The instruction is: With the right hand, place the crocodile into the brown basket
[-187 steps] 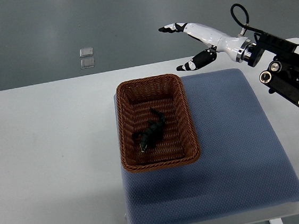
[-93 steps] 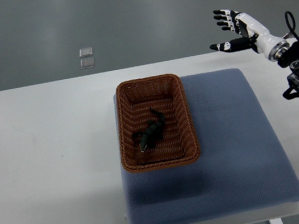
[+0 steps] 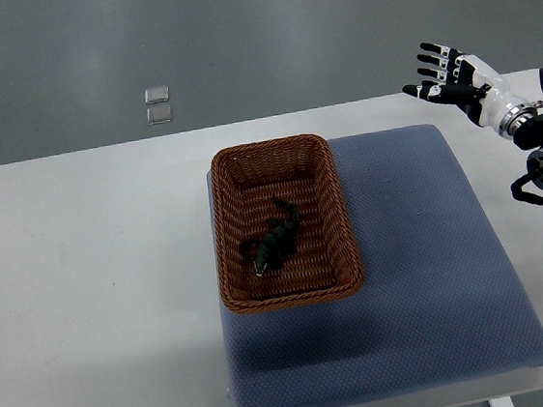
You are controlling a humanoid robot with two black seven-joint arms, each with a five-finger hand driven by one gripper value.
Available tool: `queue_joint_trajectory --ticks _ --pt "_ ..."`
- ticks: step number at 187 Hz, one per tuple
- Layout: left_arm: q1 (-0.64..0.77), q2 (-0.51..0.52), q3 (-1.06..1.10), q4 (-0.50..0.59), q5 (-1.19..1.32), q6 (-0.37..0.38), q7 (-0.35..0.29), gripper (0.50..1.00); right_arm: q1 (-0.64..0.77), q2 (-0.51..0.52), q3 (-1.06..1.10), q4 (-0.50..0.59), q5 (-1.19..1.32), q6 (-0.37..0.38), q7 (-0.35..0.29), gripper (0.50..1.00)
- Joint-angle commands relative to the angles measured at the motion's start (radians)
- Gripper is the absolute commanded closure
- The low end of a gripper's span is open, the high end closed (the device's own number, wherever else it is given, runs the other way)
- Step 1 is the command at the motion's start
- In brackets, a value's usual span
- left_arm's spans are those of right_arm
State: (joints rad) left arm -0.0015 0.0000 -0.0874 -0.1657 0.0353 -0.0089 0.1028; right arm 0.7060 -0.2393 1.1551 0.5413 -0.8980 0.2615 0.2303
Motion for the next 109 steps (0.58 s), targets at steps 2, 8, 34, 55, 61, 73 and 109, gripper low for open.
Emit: queue_joint_trajectory --ticks 2,8,34,55,61,73,109 --pt "0.0 0.0 0.0 0.0 0.0 0.0 0.0 0.5 -0.01 0.008 0.0 -0.001 0.004 -0.011 0.001 0.57" --pt "0.0 0.0 0.0 0.0 0.0 0.0 0.0 0.5 -0.01 0.008 0.0 -0.001 0.004 -0.011 0.001 0.57" --pt "0.0 0.0 0.0 0.0 0.0 0.0 0.0 0.5 -0.016 0.014 0.003 0.0 0.022 -0.079 0.012 0.57" --pt "0.0 0.0 0.0 0.0 0.0 0.0 0.0 0.5 -0.016 0.015 0.003 0.003 0.03 -0.099 0.014 0.57" --pt "0.0 0.0 0.0 0.0 0.0 0.0 0.0 0.5 -0.016 0.015 0.003 0.003 0.03 -0.1 0.014 0.57" --pt "0.0 0.0 0.0 0.0 0.0 0.0 0.0 0.5 -0.016 0.015 0.003 0.003 0.03 -0.105 0.014 0.57" --pt "0.0 0.0 0.0 0.0 0.0 0.001 0.0 0.5 -0.017 0.015 0.003 0.003 0.03 -0.146 0.015 0.57"
